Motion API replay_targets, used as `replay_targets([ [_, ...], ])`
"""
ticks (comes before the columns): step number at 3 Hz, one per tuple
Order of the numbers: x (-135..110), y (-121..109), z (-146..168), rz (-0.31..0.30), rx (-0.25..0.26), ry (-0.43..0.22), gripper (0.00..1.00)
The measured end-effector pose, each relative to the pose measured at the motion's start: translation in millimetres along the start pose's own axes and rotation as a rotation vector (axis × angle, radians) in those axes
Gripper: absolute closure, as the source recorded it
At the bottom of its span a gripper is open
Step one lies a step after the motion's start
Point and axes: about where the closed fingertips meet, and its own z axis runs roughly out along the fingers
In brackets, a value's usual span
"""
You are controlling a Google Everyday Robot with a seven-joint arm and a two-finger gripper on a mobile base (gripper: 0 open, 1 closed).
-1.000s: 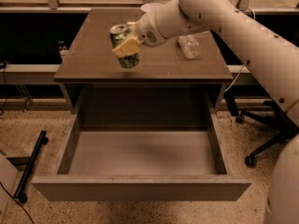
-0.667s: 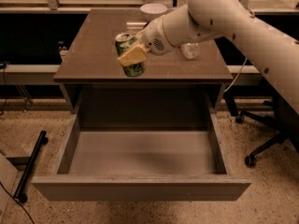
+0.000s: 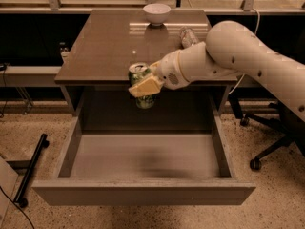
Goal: Place green can into top drawer
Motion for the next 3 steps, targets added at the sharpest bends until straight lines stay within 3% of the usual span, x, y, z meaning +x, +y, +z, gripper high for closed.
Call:
replay_targets([
  [2, 94, 31, 14, 0.098, 0.039, 0.0, 1.0],
  [3, 100, 35, 15, 0.102, 0.041, 0.005, 1.0],
])
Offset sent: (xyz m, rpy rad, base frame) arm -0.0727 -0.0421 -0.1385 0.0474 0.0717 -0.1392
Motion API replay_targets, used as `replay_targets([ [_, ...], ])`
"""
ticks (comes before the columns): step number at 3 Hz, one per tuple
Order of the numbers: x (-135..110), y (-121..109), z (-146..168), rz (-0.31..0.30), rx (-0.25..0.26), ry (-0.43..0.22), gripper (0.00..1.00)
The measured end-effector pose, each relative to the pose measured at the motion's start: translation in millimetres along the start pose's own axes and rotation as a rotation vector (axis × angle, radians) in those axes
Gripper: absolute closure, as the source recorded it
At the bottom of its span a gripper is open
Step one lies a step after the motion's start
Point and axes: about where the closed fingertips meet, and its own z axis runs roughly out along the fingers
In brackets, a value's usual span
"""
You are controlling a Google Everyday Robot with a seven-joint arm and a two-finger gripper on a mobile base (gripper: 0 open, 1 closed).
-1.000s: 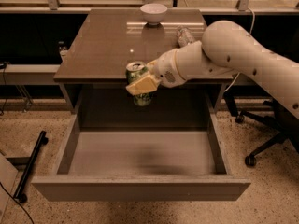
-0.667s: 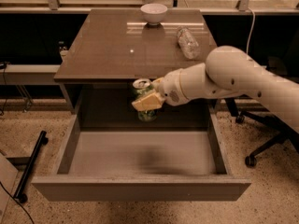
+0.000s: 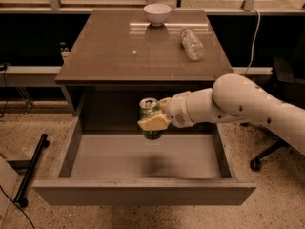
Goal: Place green can into top drawer
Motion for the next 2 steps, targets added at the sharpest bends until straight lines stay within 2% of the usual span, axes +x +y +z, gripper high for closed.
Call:
replay_targets([
  [1, -6, -5, 6, -0.041, -0.01, 0.009, 1.0],
  [2, 6, -8, 22, -0.064, -0.049, 0.047, 1.0],
])
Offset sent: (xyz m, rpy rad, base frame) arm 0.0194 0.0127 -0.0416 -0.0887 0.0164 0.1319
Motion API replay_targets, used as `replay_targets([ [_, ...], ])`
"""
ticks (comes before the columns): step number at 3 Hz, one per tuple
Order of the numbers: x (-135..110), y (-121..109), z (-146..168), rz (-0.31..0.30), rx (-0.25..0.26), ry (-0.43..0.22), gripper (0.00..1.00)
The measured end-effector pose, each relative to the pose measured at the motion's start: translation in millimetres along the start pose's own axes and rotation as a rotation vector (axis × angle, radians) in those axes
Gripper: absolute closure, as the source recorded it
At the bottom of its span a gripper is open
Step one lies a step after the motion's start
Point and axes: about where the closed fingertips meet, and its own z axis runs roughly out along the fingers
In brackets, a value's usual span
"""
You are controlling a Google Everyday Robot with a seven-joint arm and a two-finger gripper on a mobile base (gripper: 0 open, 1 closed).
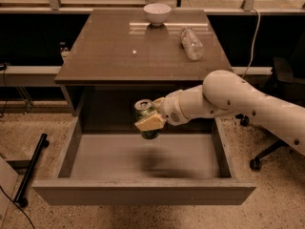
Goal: Place green can into top drawer
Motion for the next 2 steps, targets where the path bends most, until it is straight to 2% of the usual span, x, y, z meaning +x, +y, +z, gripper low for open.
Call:
replay_targets([
  [1, 23, -2, 16, 0.009, -0.028, 0.016, 1.0],
  [2, 48, -5, 30, 0.022, -0.04, 0.001, 1.0],
])
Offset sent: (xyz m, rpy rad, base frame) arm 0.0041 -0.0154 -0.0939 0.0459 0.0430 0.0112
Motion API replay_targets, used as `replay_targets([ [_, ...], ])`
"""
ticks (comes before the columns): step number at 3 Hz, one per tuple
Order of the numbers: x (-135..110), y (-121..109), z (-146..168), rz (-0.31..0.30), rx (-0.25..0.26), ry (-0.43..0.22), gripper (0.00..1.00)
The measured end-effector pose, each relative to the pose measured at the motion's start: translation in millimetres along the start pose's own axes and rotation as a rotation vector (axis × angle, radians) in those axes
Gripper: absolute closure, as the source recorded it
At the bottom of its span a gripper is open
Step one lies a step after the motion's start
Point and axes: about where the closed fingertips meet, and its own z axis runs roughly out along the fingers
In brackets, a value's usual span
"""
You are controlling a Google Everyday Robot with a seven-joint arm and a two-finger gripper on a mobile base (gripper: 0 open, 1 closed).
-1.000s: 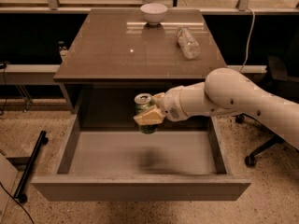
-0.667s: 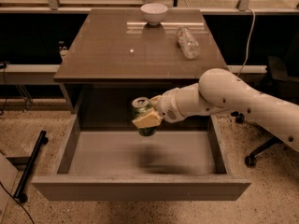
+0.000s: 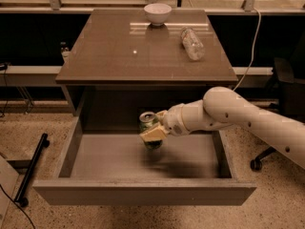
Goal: Place green can into top drawer
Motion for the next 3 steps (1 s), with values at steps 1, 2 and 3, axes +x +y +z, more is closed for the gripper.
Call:
replay_targets([
  [1, 20, -4, 12, -0.007, 0.007, -0.016, 1.0],
  [2, 30, -7, 18, -0.026, 0.037, -0.044, 0.84],
  [3, 31, -8, 19, -0.035, 0.052, -0.079, 0.6],
])
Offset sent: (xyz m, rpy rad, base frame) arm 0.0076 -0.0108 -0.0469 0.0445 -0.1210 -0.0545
